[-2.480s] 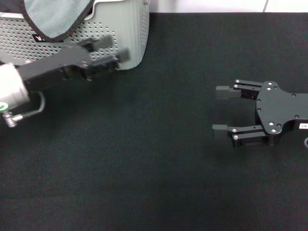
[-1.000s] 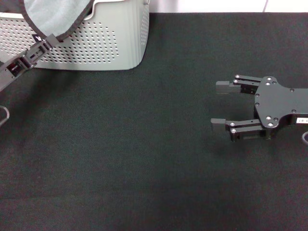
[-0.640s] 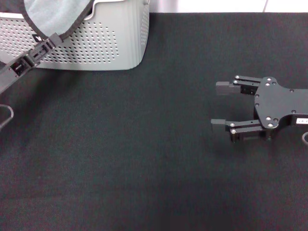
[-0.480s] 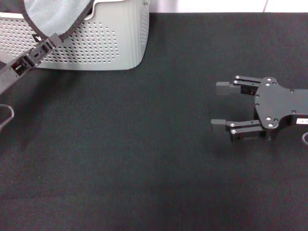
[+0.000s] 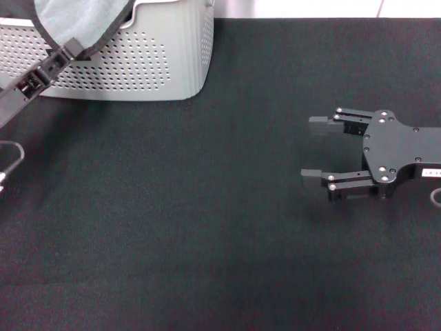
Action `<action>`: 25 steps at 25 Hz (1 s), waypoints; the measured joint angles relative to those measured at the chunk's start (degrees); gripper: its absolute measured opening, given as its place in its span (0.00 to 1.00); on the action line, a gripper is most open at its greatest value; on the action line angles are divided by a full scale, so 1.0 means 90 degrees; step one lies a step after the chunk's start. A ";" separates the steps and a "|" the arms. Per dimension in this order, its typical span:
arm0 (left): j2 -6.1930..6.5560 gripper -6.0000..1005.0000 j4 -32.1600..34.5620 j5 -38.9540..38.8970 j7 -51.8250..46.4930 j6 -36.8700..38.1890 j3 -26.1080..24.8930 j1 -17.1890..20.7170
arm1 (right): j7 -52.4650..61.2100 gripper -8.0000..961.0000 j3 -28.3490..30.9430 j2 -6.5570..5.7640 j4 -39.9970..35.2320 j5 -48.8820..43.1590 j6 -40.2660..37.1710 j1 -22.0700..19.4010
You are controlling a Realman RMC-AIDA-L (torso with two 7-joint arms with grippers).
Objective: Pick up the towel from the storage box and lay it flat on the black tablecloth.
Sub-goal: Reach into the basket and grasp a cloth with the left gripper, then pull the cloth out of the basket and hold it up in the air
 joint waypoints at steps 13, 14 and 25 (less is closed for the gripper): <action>0.0008 0.24 -0.0105 -0.0019 0.0016 0.0037 0.0014 -0.0073 | -0.0001 0.90 0.0005 0.0000 0.0005 0.0000 0.0002 0.0005; 0.0008 0.20 -0.0105 -0.0021 0.0006 0.0050 0.0013 -0.0066 | -0.0001 0.90 0.0005 0.0000 0.0004 0.0000 0.0003 0.0005; 0.0009 0.10 -0.0488 -0.1240 0.0224 0.0896 0.0010 0.0311 | 0.0010 0.90 0.0035 0.0000 -0.0062 0.0005 0.0005 0.0012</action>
